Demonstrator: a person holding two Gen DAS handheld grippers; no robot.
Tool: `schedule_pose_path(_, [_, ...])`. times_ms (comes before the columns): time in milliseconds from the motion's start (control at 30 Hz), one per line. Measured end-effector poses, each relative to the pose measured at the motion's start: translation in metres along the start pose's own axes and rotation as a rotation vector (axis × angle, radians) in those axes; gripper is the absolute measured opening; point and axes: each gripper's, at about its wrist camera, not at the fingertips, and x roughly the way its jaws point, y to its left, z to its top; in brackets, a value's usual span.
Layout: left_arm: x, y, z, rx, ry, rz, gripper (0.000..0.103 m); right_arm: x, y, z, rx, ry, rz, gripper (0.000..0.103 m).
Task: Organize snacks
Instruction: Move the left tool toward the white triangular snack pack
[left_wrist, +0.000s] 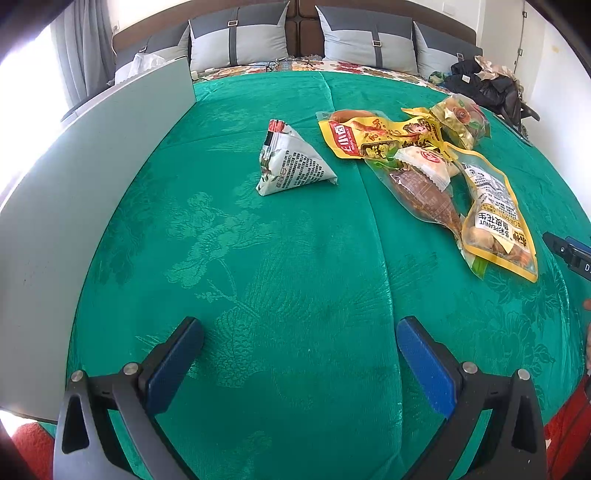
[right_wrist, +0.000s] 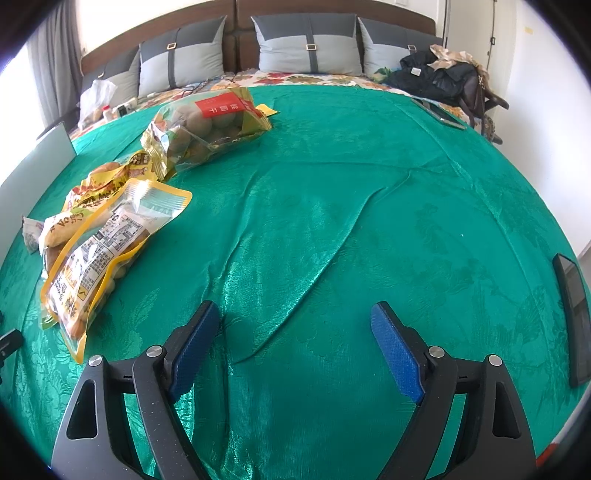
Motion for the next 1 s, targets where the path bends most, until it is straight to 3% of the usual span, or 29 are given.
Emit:
schedule_pose_path(500, [-0.002, 0.005, -0.001, 0.043, 0.032, -0.041, 0.103, 0.0, 0.001, 0.0, -0.002, 0.0, 0.005, 0.088])
schedule_pose_path(633, [-0.005, 0.015, 0.004, -0.019, 0.046, -0.081, 0.103, 0.0, 0.001, 0.0, -0.002, 0.0, 0.005, 0.088])
schedule_pose_path(800, [-0.002, 0.034, 0.043, -0.15, 0.05, -0.166, 0.097, 0.0, 0.001, 0.0, -0.002, 0.0, 0.006, 0.088])
schedule_pose_path(900, [0.002, 0.029, 0.079, -0.122, 0.016, -0.134, 0.096, 0.0, 0.001, 0.0, -0.002, 0.0, 0.006, 0.088])
schedule_pose_path(1000, [0.025, 0.023, 0.111, -0.096, 0.037, -0.095, 0.096, 0.0, 0.001, 0.001, -0.002, 0.0, 0.006, 0.088])
